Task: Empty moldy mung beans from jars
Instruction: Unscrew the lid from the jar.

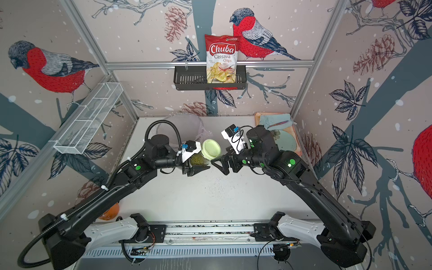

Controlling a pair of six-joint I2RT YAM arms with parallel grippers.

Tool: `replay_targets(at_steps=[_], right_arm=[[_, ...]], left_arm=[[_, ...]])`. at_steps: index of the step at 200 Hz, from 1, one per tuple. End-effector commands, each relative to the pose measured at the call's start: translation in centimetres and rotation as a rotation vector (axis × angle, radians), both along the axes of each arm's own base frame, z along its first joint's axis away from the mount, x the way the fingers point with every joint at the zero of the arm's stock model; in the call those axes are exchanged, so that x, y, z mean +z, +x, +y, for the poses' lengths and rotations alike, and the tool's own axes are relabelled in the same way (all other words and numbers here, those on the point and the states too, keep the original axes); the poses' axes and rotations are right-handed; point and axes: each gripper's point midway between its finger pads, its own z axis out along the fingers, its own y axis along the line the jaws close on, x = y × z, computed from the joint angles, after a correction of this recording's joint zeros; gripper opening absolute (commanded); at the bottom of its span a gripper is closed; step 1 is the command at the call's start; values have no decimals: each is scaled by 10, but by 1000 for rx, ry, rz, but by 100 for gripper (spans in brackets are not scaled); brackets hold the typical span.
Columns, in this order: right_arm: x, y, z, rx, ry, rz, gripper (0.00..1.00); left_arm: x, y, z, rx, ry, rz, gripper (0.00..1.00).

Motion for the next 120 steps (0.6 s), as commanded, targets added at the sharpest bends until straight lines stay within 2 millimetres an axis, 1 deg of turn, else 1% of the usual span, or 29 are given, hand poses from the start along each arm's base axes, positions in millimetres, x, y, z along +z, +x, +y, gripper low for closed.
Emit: replay_targets(at_steps=[1,30,63,96,112,120], right_arm=[[-3,10,-12,-78,-23,-4,99],[-5,16,-22,-111,-21,11,100],[-12,21,-34,-162,-53,25,100],[-8,24,-47,-204,-59,17,99],[-5,21,-51,-205,-63,16,99],[0,19,-52,-199,-56,8,100]], left_arm=[[29,-1,-3,-26,-79,-82,0],[29,-2,-3,-26,-80,-81,0],[29,-2,-2,-22,-79,-85,0],[29,-2,-2,-22,-80,-86,0],[30,-2,-2,-23,-81,-87,0],[29,-2,-2,-21,-80,-87,0]])
